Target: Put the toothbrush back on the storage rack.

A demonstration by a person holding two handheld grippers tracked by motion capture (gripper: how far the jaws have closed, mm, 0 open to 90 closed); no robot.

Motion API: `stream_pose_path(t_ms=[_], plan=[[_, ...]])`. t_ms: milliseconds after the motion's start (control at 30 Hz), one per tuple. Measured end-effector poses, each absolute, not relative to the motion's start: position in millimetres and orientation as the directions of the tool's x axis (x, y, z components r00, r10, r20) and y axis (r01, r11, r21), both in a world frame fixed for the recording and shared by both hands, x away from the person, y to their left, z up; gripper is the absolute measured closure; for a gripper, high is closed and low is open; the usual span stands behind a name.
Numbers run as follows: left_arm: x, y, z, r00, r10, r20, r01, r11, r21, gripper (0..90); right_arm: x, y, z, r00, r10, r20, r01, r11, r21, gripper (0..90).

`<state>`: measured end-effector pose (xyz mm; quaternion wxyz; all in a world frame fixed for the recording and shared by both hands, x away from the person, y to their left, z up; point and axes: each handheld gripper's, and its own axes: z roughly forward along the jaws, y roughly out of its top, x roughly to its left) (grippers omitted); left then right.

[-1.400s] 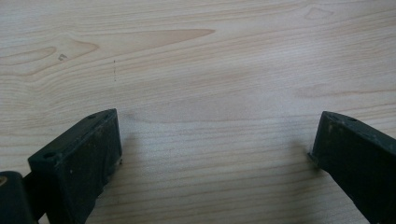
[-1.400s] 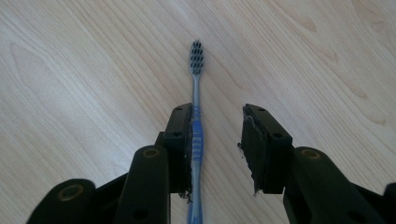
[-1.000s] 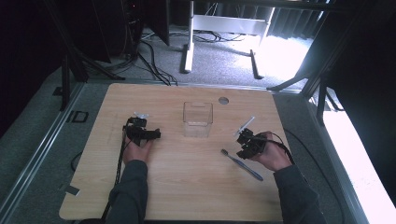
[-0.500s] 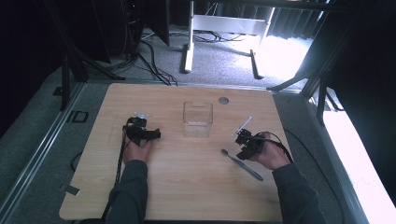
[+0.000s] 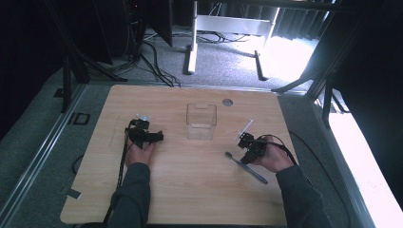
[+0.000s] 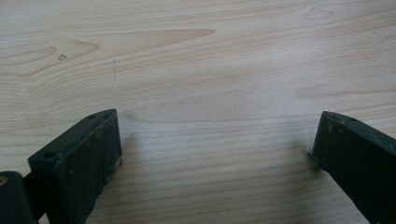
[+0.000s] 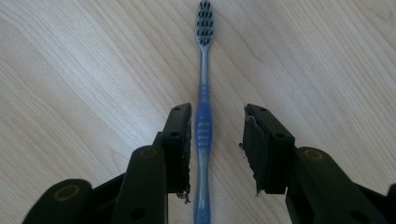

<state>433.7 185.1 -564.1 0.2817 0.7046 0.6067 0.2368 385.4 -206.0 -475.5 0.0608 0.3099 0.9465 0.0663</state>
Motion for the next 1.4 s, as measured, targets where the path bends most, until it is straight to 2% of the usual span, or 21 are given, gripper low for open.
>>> stream_pose_path(t_ms=[1400], plan=[[433.7, 185.1, -564.1, 0.152, 0.988, -0.008, 0.722, -0.105, 0.684, 1.5, 390.1, -201.5, -503.7, -0.796, 0.603, -0.044, 0.600, 0.797, 0.070, 65.6]])
